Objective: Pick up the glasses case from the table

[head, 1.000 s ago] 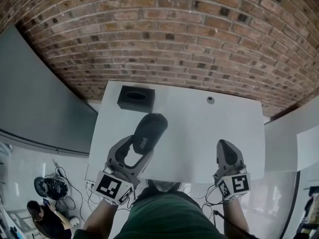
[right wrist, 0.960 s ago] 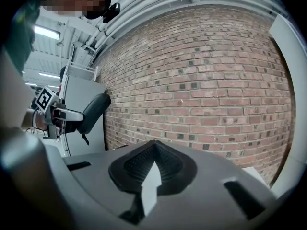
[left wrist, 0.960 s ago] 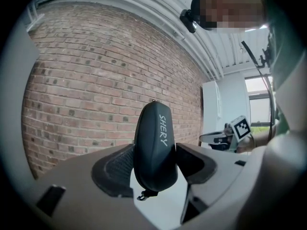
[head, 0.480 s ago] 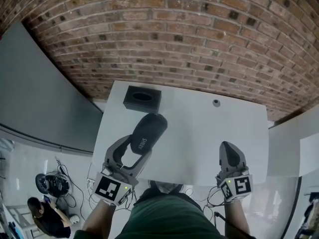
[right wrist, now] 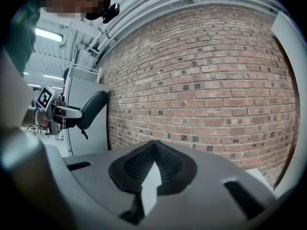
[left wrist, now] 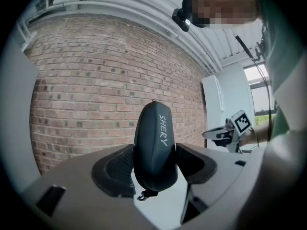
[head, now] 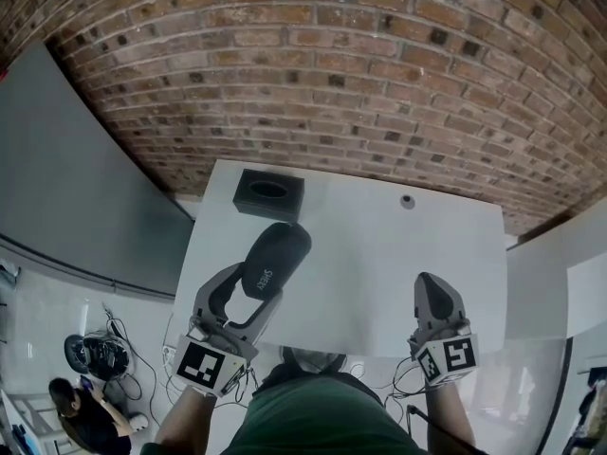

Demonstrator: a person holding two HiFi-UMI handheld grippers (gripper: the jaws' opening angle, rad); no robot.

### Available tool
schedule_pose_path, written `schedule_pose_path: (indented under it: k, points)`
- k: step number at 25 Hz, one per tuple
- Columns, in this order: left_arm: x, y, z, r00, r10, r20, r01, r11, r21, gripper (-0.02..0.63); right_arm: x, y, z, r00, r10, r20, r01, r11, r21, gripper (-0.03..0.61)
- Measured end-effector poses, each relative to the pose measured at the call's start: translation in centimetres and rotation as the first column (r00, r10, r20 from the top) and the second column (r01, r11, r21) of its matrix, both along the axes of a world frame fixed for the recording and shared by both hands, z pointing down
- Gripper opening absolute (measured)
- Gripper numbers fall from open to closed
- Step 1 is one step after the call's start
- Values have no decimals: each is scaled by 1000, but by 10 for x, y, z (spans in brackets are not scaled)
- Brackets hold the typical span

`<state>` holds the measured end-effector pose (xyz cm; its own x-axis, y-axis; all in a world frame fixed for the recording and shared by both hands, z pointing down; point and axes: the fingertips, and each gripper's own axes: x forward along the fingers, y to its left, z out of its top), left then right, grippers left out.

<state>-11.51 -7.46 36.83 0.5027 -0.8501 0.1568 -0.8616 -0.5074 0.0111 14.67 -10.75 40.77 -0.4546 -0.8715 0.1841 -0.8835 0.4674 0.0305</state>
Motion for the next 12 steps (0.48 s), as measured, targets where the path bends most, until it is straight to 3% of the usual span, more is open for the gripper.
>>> schedule_pose_path:
  k: [12]
  points:
    - [8,10,-3,1000,14,16,-14,1000,11,267,7,12,-6,1000,4,4,-4,1000,12,0]
